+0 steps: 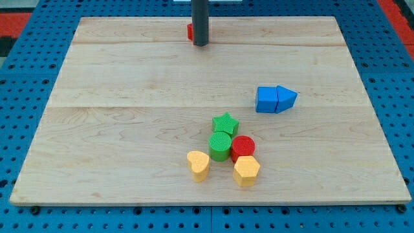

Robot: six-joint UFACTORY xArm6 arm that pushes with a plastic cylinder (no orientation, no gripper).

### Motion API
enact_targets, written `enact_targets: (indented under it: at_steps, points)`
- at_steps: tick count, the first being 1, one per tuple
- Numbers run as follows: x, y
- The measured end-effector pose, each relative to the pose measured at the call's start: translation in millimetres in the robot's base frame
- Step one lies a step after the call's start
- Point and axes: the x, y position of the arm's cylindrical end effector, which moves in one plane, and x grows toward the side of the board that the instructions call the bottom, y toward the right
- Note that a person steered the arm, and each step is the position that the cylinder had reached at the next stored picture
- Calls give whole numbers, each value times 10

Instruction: Move the blue cube into the left side of the red star

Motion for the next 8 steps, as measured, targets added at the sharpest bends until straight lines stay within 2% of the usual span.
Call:
enact_targets:
  at_steps: [2, 3, 4, 5, 6, 7, 8]
  points:
    - [-26, 10]
    - [200, 384]
    - [709, 1361]
    - [1425, 2175]
    - [1792, 2383]
    - [1612, 1731]
    - [1718, 1424]
